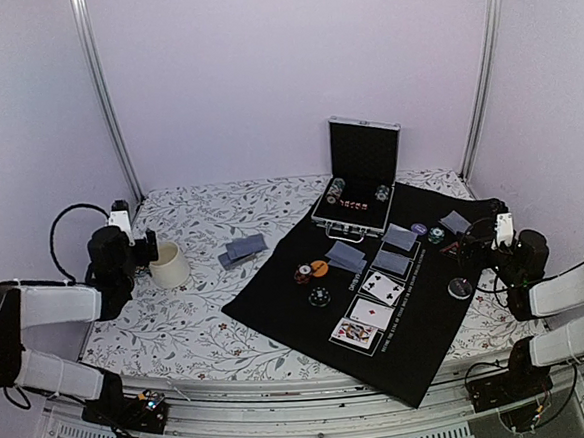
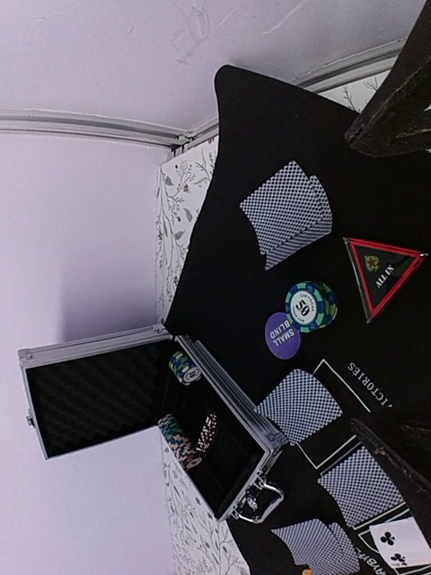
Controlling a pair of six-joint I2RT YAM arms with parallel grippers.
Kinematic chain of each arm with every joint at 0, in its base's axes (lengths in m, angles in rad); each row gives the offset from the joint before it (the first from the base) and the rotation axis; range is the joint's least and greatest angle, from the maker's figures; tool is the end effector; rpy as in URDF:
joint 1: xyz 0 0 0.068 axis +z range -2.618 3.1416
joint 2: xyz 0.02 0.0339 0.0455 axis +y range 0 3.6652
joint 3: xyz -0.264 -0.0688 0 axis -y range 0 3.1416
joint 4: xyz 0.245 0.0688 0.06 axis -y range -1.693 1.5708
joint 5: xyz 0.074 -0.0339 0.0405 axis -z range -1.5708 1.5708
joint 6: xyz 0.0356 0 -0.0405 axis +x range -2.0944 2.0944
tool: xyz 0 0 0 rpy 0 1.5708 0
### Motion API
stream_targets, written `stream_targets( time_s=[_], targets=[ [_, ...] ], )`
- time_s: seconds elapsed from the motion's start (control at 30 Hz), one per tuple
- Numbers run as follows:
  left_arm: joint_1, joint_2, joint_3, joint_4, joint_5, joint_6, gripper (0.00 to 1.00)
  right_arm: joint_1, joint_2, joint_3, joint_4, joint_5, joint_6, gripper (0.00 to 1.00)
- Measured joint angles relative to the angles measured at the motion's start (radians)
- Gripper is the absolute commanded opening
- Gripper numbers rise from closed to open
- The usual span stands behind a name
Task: Distribute texas hold em gaming equipment
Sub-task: Reset both arms
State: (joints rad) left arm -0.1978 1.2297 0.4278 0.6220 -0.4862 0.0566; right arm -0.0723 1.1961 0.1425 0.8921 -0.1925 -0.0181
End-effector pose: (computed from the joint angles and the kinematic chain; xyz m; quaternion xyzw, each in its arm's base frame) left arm 0.2474 -0.0326 0.2091 -0.0585 0.7587 0.1405 0.6334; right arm 0.2042 -0.0080 0.1584 -0.0417 0.7597 0.0440 0.6474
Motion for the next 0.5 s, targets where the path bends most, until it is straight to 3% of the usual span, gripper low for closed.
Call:
stream_targets(
  time_s=[0.27,0.5],
  targets=[
    [0.006,0.273,-0.079,0.299,-0.127,0.021,0.98,-0.018,0.268,0.007,0.378,-0.047,-0.007,0.99],
    [0.050,0.301,-0.113,0.507,-0.008,0.018,0.98,-0.020,0.340,0.082,0.395,-0.070,-0.010,0.99]
  ],
)
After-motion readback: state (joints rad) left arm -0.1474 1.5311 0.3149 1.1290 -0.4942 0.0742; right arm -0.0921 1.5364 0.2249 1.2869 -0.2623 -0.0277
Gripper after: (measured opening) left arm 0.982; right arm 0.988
